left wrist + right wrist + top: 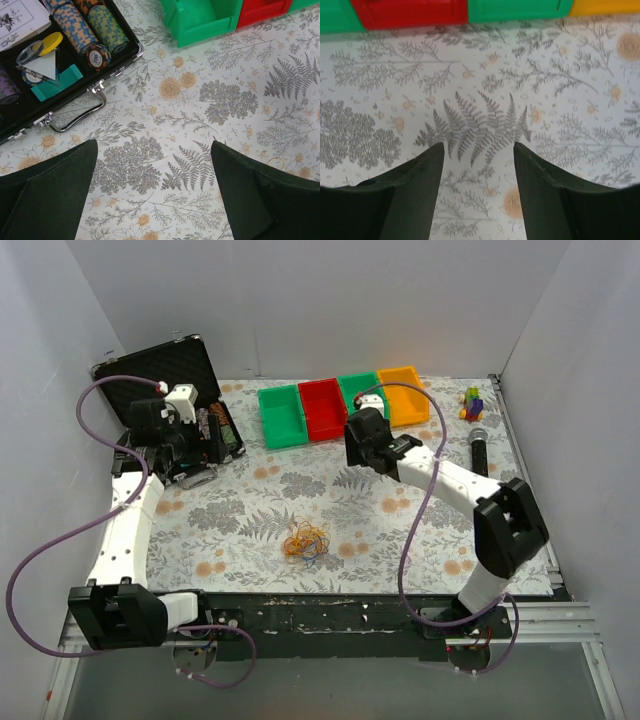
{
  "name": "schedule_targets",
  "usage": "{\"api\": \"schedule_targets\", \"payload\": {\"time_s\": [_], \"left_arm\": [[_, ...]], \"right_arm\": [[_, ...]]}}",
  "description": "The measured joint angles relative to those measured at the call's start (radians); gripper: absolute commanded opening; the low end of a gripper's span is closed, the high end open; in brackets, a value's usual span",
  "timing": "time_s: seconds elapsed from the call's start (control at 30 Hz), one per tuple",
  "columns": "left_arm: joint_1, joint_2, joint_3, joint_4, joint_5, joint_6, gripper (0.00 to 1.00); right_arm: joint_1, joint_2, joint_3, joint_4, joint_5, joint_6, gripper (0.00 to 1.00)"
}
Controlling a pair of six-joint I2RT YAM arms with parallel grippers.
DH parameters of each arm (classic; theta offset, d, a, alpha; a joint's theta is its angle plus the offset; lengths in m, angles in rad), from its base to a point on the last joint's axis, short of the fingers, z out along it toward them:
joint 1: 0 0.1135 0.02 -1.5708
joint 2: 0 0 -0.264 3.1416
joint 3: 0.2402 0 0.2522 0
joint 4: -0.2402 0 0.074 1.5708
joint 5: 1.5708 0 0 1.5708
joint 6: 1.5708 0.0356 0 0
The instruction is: Untangle the cables
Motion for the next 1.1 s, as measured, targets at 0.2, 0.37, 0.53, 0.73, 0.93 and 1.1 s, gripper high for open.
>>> {"api": "schedule_targets", "payload": {"time_s": [0.2,0.37,0.53,0.73,0.93,1.1], "left_arm": [[0.000,0.048,0.000,-0.001,0.015,-0.011,0.98],[0.000,0.086,0.000,0.001,0.031,0.000,0.98],[0.000,0.125,0.000,0.004,0.047,0.027,0.98],[0.000,0.162,-0.005,0.028,0.072,0.039,0.98],[0.000,0.168,-0.026,0.057,0.093,0.045,0.98],[0.000,0.180,-0.041,0.077,0.099,0.049,0.98]], "right_arm": [[-0.014,0.260,0.280,0.045,-0.009,-0.109,0.66],[-0.062,0.431,0.467,0.068,-0.085,-0.132,0.68],[-0.150,0.514,0.520,0.105,-0.189,-0.130,0.70],[-0.201,0.569,0.574,0.139,-0.270,-0.160,0.72],[-0.197,0.591,0.599,0.174,-0.335,-0.189,0.72],[-0.204,0.623,0.647,0.181,-0.348,-0.201,0.67]]}}
